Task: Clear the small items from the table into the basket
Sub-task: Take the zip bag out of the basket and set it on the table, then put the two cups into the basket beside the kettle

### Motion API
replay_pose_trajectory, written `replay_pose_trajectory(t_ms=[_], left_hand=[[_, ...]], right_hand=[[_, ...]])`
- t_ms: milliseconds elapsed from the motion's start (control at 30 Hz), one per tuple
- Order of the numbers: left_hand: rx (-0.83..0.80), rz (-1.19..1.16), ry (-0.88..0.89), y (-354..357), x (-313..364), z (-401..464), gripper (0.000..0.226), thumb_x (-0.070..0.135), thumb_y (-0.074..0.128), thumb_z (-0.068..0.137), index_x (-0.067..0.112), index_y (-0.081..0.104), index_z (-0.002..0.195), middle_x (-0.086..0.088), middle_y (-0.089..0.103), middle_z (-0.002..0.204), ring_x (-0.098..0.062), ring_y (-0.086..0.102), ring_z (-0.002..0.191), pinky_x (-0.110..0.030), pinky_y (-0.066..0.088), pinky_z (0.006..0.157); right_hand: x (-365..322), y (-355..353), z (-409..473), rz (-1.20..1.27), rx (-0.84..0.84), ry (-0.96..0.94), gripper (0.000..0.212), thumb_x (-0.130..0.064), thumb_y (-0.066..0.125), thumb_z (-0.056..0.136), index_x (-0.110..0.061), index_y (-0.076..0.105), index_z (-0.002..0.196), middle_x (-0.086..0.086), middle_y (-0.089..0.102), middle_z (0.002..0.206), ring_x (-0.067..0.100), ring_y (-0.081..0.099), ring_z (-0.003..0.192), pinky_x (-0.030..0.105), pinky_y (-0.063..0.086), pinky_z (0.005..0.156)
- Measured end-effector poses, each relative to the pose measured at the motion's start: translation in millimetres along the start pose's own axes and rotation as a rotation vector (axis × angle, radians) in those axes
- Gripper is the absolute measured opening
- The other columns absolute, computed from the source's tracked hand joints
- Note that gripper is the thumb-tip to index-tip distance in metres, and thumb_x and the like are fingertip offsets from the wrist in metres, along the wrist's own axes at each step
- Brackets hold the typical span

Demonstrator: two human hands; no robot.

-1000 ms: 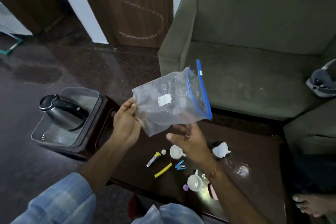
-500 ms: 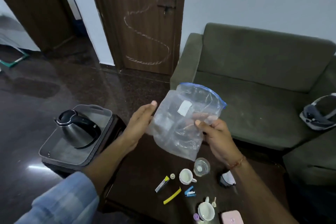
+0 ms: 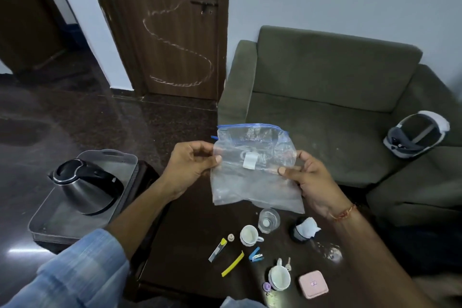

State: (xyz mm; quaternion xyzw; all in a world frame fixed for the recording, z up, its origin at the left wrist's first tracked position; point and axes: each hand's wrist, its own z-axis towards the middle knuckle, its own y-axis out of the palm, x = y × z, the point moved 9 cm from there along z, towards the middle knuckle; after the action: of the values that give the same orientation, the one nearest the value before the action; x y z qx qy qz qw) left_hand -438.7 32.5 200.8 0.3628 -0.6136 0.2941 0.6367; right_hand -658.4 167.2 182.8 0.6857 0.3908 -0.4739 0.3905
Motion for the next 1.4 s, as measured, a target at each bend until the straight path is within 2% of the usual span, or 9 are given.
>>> replay_pose_trajectory(t_ms=[300, 433, 500, 633, 734, 834, 1100, 1234, 1400], left_hand=[[-0.055, -0.073, 0.035, 36.0, -6.7, 11.7, 0.044, -0.016, 0.055, 0.086, 0.018, 0.076, 0.067, 0.004, 0.072, 0.098, -0.014, 0.068, 0.088, -0.026, 0.057, 0.064], [-0.213, -0.289, -0.26, 67.5, -31.9, 6.5, 0.028, 0.022, 0.048, 0.095, 0.013, 0.07, 0.081, -0.006, 0.068, 0.115, -0.019, 0.069, 0.092, -0.032, 0.058, 0.065], [-0.283, -0.249, -0.327, 81.8, -39.4, 3.0, 0.028, 0.039, 0.054, 0.095, 0.014, 0.065, 0.095, -0.008, 0.069, 0.106, -0.023, 0.07, 0.085, -0.039, 0.057, 0.061], [-0.271, -0.045, -0.247, 100.4, -40.3, 11.1, 0.012, 0.013, 0.067, 0.089, 0.02, 0.07, 0.098, -0.004, 0.073, 0.1, -0.018, 0.072, 0.08, -0.03, 0.056, 0.053], [-0.214, 0.053, -0.196, 111.4, -43.8, 19.2, 0.021, 0.003, 0.066, 0.09, 0.022, 0.076, 0.091, 0.0, 0.074, 0.096, -0.013, 0.072, 0.081, -0.023, 0.056, 0.06], [-0.247, 0.195, -0.137, 133.8, -51.5, 20.8, 0.017, 0.002, 0.07, 0.087, 0.017, 0.075, 0.094, 0.007, 0.075, 0.086, -0.004, 0.07, 0.076, -0.016, 0.055, 0.066], [-0.458, 0.408, -0.208, 199.7, -102.4, 14.2, 0.04, 0.011, 0.072, 0.087, 0.02, 0.056, 0.122, -0.015, 0.064, 0.114, -0.022, 0.065, 0.087, -0.048, 0.057, 0.074], [-0.454, 0.316, -0.316, 220.2, -130.6, 15.9, 0.059, -0.002, 0.066, 0.088, 0.015, 0.04, 0.137, -0.01, 0.049, 0.129, -0.021, 0.062, 0.062, -0.04, 0.057, 0.054], [-0.275, 0.393, -0.278, 202.2, -150.1, 24.5, 0.036, -0.006, 0.061, 0.09, 0.015, 0.058, 0.118, -0.008, 0.053, 0.112, -0.027, 0.06, 0.076, -0.057, 0.055, 0.074]], right_hand=[[-1.9, -36.8, -7.5, 0.033, 0.065, -0.066, 0.047, 0.017, 0.054, 0.083, -0.018, 0.064, 0.053, -0.005, 0.061, 0.054, 0.004, 0.055, 0.045, 0.015, 0.044, 0.041], [-15.9, -52.2, -9.6, -0.021, 0.099, -0.201, 0.058, 0.029, 0.043, 0.078, -0.017, 0.067, 0.051, -0.007, 0.063, 0.057, 0.002, 0.054, 0.049, 0.014, 0.043, 0.046], [-25.5, -59.8, -14.2, -0.045, 0.113, -0.264, 0.06, 0.031, 0.04, 0.075, -0.016, 0.067, 0.05, -0.007, 0.07, 0.064, 0.003, 0.063, 0.059, 0.014, 0.049, 0.054], [-21.5, -80.9, -21.8, 0.152, 0.094, -0.211, 0.041, 0.019, 0.047, 0.078, -0.011, 0.073, 0.07, 0.013, 0.074, 0.11, 0.026, 0.07, 0.105, 0.033, 0.06, 0.081], [1.4, -99.5, -30.0, 0.488, 0.098, -0.027, 0.033, -0.011, 0.056, 0.075, -0.017, 0.066, 0.106, 0.01, 0.069, 0.117, 0.029, 0.067, 0.096, 0.042, 0.056, 0.077], [40.3, -107.1, -45.7, 0.392, 0.118, 0.238, 0.024, -0.042, 0.062, 0.079, -0.028, 0.072, 0.095, 0.008, 0.07, 0.093, 0.03, 0.065, 0.078, 0.042, 0.053, 0.074], [85.3, -184.0, -73.5, 0.205, 0.344, 0.258, 0.063, 0.012, 0.066, 0.08, -0.028, 0.05, 0.127, 0.02, 0.067, 0.082, 0.025, 0.051, 0.052, 0.024, 0.049, 0.04], [95.9, -221.9, -80.8, 0.134, 0.407, 0.174, 0.037, 0.015, 0.059, 0.084, -0.016, 0.054, 0.104, 0.008, 0.073, 0.075, 0.013, 0.061, 0.047, 0.021, 0.048, 0.038], [136.8, -275.8, -86.1, 0.322, 0.584, 0.186, 0.022, 0.006, 0.048, 0.094, -0.009, 0.062, 0.087, 0.0, 0.066, 0.077, 0.014, 0.061, 0.066, 0.022, 0.057, 0.058]])
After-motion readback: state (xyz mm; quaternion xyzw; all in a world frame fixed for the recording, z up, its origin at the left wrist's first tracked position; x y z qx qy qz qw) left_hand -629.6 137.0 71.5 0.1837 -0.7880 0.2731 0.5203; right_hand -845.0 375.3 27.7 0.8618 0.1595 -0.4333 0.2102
